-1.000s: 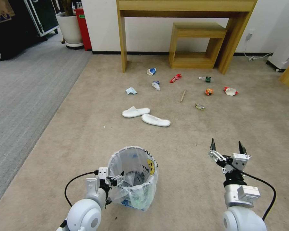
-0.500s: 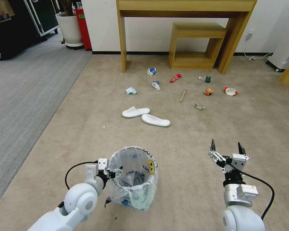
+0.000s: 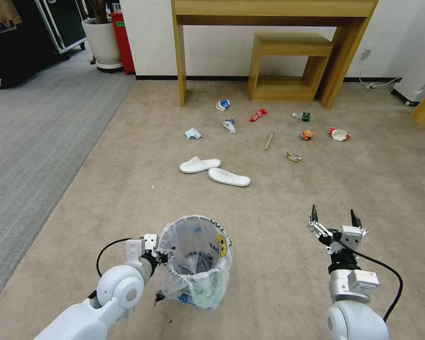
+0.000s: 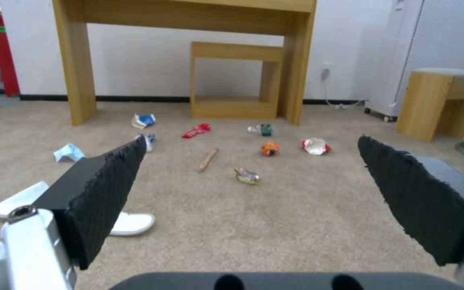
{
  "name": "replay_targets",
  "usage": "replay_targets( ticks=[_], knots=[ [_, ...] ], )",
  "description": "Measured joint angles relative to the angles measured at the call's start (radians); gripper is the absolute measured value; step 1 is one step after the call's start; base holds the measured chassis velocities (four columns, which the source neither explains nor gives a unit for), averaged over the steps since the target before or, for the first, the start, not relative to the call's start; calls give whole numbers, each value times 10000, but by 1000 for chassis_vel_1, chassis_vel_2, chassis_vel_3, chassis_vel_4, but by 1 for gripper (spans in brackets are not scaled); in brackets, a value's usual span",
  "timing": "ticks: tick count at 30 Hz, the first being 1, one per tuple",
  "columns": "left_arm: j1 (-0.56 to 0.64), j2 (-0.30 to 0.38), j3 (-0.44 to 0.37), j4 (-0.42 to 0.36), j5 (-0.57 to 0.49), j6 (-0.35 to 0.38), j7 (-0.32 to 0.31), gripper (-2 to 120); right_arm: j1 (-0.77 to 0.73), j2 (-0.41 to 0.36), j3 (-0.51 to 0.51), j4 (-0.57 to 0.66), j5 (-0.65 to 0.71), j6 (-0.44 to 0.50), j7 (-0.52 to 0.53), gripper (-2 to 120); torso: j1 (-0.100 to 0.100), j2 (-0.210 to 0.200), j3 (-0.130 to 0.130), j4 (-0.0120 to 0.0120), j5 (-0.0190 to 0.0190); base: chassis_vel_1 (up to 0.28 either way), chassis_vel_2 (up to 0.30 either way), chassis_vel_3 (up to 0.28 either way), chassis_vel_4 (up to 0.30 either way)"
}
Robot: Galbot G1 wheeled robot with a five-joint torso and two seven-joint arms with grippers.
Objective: Pick up the trash bin and place the garbage on the floor into it.
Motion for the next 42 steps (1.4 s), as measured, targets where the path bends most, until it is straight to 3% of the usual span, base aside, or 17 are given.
replay_targets(
  ticks=[3,17,20,29,38,42],
  knots=[
    [31,-1,0,4,9,-26,0,59,-7,-4,-1,-6,0,10,0,100,0,0,0,0,1,0,0,0,0],
    [319,41,-23,53,-27,-61,-130,7,-59,-29,15,-38,4,180,0,100,-1,4,-3,0,5,0,0,0,0],
    [365,67,-51,44,-33,-61,-107,2,-59,-31,15,-38,5,181,0,100,0,5,-3,0,4,0,0,0,0],
    [682,-8,-533,-171,-69,-46,-71,2,-62,-33,-66,-38,5,137,1,100,0,-3,5,-5,-14,0,0,0,0],
    [1251,-44,-1981,-1006,-703,162,-392,0,-147,-39,-178,54,2,87,2,100,0,-4,4,0,-4,0,0,0,0],
    [1354,-46,-2246,-1228,-862,162,-506,0,-190,-42,-207,95,-5,80,-4,100,0,-4,2,-2,-1,0,0,0,0]
  ],
)
